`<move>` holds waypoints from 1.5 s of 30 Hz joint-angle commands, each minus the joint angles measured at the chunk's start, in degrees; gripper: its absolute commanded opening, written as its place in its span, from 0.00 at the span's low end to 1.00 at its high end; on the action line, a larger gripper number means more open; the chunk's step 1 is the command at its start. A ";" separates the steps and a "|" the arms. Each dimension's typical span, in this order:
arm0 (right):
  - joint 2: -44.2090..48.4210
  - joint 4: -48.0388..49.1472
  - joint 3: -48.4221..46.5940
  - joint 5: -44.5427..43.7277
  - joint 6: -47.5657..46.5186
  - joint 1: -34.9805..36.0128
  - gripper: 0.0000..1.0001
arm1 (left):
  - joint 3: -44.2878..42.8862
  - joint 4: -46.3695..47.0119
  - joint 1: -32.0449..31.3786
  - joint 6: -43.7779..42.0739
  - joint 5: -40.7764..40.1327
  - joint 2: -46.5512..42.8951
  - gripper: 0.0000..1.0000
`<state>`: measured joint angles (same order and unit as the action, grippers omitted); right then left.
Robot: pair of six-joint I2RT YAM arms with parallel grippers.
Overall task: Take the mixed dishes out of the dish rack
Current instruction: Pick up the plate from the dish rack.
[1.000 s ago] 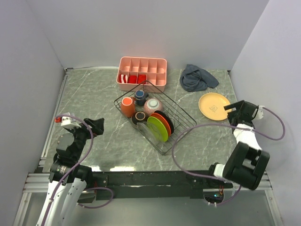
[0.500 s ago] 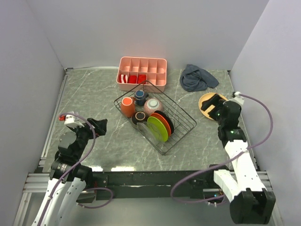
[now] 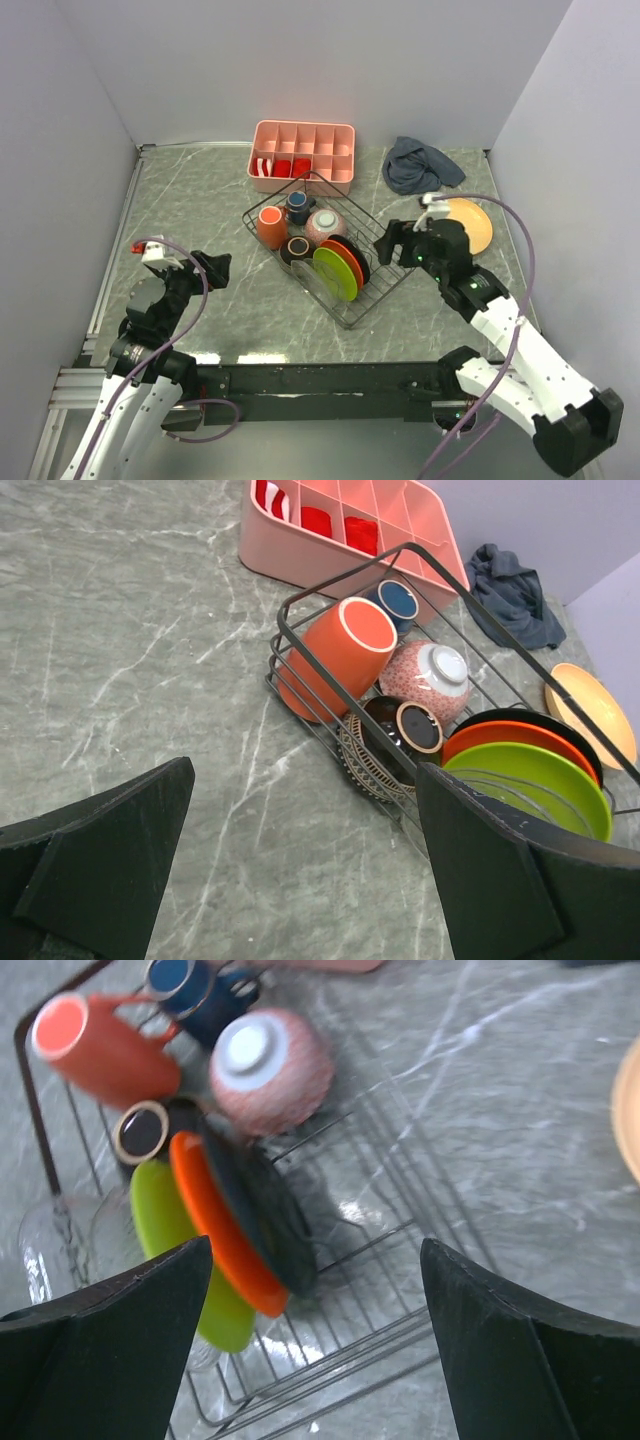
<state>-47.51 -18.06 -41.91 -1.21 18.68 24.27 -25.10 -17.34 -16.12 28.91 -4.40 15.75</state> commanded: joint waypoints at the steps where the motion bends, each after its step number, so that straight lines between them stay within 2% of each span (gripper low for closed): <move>1: -4.24 -0.74 -4.58 -4.58 -3.82 6.48 0.91 | -2.76 1.35 -0.23 -3.24 -2.01 0.34 1.00; 5: -9.00 -1.45 -7.13 -6.43 -6.10 10.61 0.86 | -2.58 1.43 -0.23 -3.51 -2.72 0.25 1.00; 14: -17.35 -2.94 -12.14 -10.04 -10.59 15.54 0.58 | -1.79 3.19 -0.23 -2.89 -1.22 1.30 0.99; 20: -21.57 -3.29 -13.90 -13.28 -12.00 17.65 0.47 | -1.79 3.02 -0.23 -2.98 -1.22 1.65 0.99; 34: -28.95 -3.20 -15.30 -23.29 -13.49 23.18 0.36 | -1.53 3.54 -0.23 -2.89 -0.69 1.39 1.00; 38: -30.80 -4.61 -16.80 -28.31 -13.93 26.43 0.21 | -1.35 3.81 -0.23 -2.98 -0.52 1.30 0.99; 45: -29.84 -6.37 -19.08 -32.71 -14.46 27.85 0.05 | -1.44 3.72 -0.23 -3.07 -0.69 1.04 0.99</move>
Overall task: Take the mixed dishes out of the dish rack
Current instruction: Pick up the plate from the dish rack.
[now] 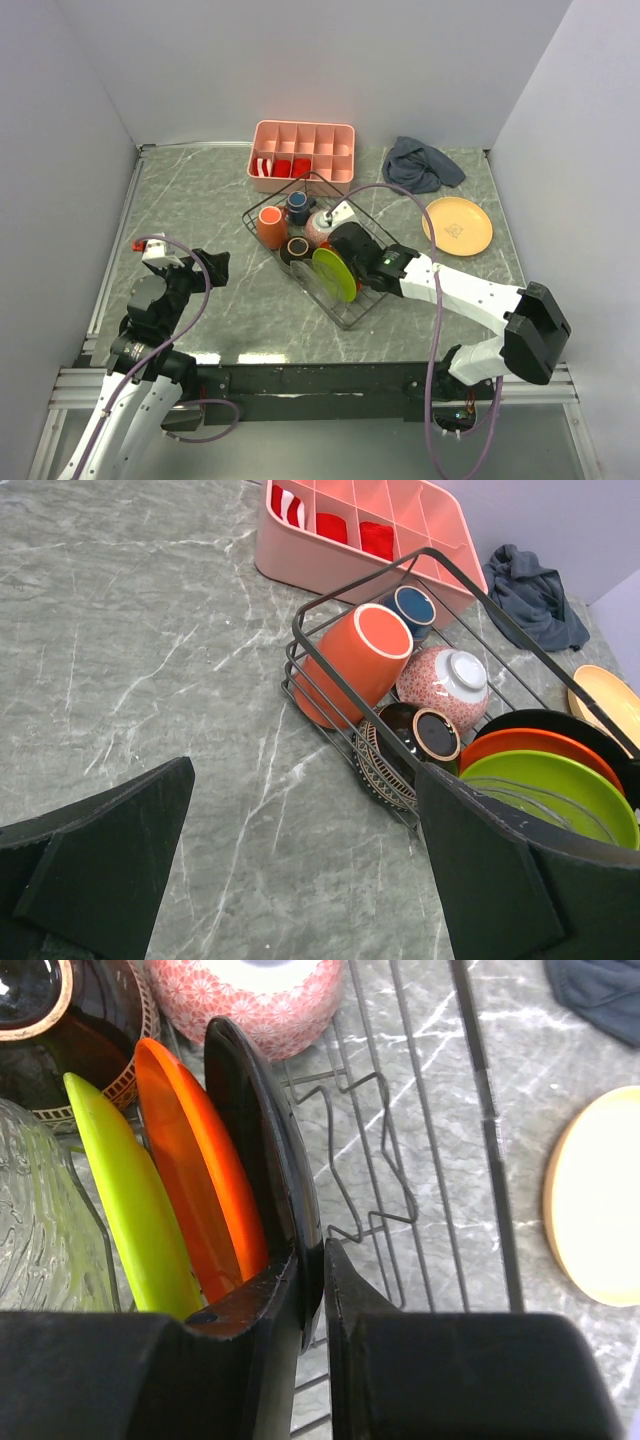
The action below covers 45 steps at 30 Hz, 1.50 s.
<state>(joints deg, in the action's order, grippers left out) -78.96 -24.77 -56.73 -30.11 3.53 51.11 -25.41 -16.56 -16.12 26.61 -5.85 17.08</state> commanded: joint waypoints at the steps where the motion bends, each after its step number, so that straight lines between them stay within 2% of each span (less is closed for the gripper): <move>1: 1.88 0.08 -4.53 -3.99 0.60 1.09 0.04 | -1.05 3.02 -0.23 -0.68 0.75 -0.29 0.99; 5: 3.37 -1.06 -6.11 -5.40 -0.01 1.62 0.00 | -1.05 3.02 -0.23 -0.68 0.66 -0.38 0.99; 16: 8.12 -3.70 -9.98 -9.62 -3.00 2.06 0.00 | -1.13 2.93 -0.23 -0.77 0.40 -0.29 0.99; 20: 9.52 -4.32 -11.56 -11.81 -7.13 2.06 0.00 | -1.13 2.93 -0.23 -0.77 0.57 -0.21 0.99; 27: 13.65 -1.33 -12.00 -12.43 -10.03 -1.09 0.00 | -1.22 2.85 -0.23 -0.77 0.40 -0.29 0.99; 30: 15.23 -0.72 -11.91 -9.81 -9.95 -5.66 0.00 | -1.22 2.67 -0.23 -0.68 0.22 -0.38 0.99; 34: 18.22 1.30 -10.42 -4.98 -7.93 -16.18 0.00 | -1.31 2.49 -0.23 -0.68 0.05 -0.56 0.99; 39: 21.91 4.20 -7.00 2.24 -0.38 -29.91 0.00 | -1.49 2.32 -0.23 -0.77 -0.31 -0.47 0.99; 44: 22.27 6.31 -3.92 9.78 8.04 -41.87 0.00 | -1.49 2.32 -0.23 -0.77 -0.31 -0.29 0.99; 45: 22.09 6.75 -3.39 11.28 9.64 -45.97 0.00 | -1.57 2.32 -0.23 -0.77 -0.39 -0.38 0.99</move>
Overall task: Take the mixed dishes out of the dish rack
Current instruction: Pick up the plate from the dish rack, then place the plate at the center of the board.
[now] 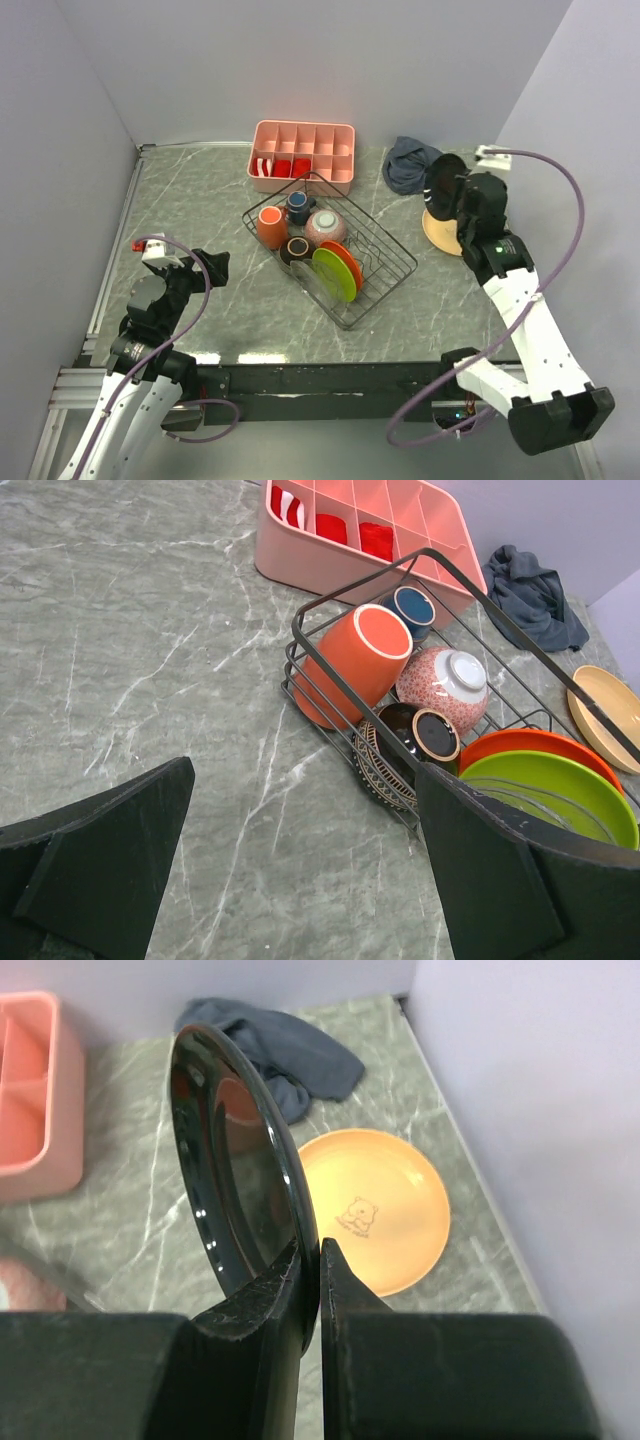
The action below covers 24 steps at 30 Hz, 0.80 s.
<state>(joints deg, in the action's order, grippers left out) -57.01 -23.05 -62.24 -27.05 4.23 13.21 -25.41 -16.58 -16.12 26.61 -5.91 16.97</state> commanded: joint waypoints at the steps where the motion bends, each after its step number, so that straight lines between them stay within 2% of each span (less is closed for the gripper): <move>1: -0.03 5.47 2.64 9.46 10.43 -9.94 0.00 | -1.57 2.25 -0.23 -0.77 -0.41 -0.36 0.99; 3: -1.08 6.70 4.22 13.22 15.09 -15.98 0.00 | -1.66 2.17 -0.23 -0.86 -0.33 -0.36 1.00; 10: -6.26 13.02 10.11 25.09 28.54 -29.71 0.00 | -1.84 1.90 -0.23 -0.86 -0.42 -0.18 0.99; 24: -22.17 22.87 15.39 35.13 39.62 -37.90 0.00 | -2.01 1.46 -0.14 -1.04 -1.12 0.78 0.99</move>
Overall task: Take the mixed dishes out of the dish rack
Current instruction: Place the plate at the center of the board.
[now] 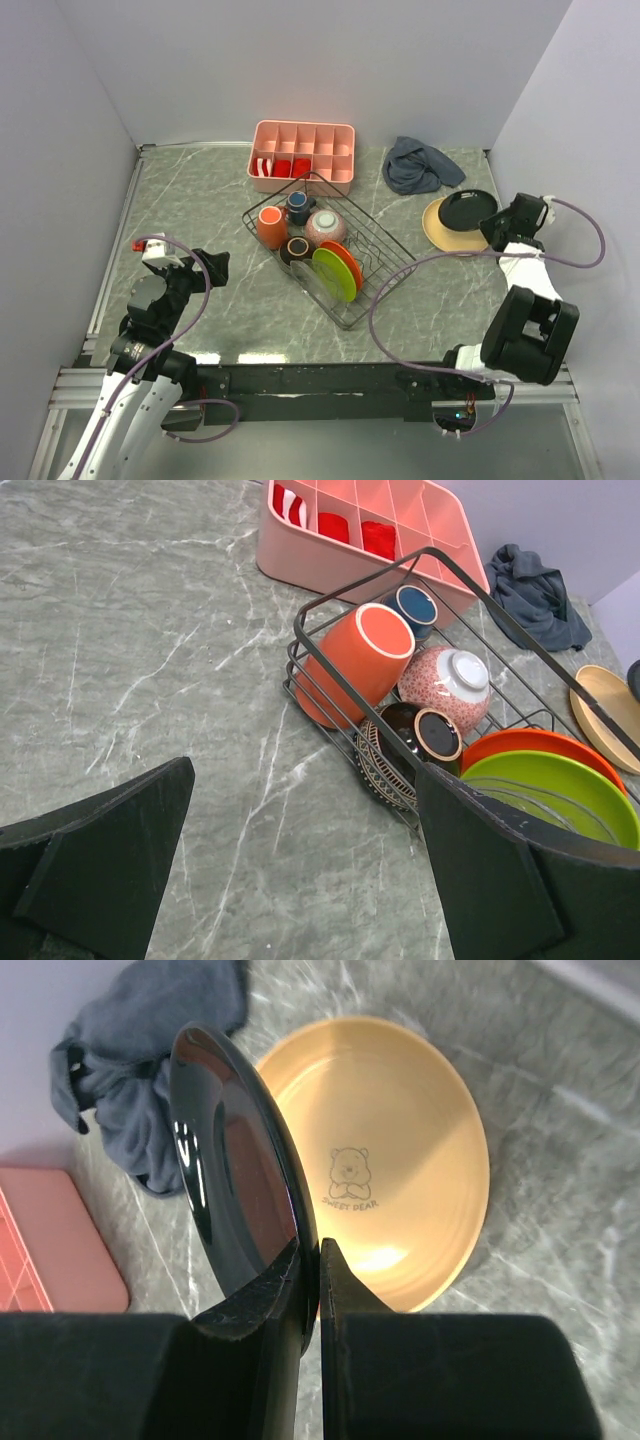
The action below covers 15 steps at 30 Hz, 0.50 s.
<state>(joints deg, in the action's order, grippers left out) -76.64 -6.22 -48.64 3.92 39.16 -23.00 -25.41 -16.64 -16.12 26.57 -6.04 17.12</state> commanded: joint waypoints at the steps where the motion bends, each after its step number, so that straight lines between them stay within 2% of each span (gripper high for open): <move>1: -2.98 7.70 3.10 4.42 5.22 -2.04 0.00 | -2.19 1.35 -0.14 -1.08 -1.07 0.72 0.99; 8: -10.44 14.11 5.40 7.23 7.07 -5.12 0.00 | -2.28 1.35 -0.14 -1.17 -0.55 2.12 0.99; 13: -14.32 14.92 3.74 9.17 6.55 -5.21 0.00 | -2.36 1.26 -0.14 -1.25 -0.46 2.65 0.99; 15: -15.11 13.96 3.21 9.08 6.11 -5.21 0.07 | -2.36 1.26 -0.14 -1.25 -0.55 2.74 0.99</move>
<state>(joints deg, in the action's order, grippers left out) -90.78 4.32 -43.33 11.53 45.30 -28.01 -25.41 -17.02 -16.12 26.17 -6.35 19.25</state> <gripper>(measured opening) 0.138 0.995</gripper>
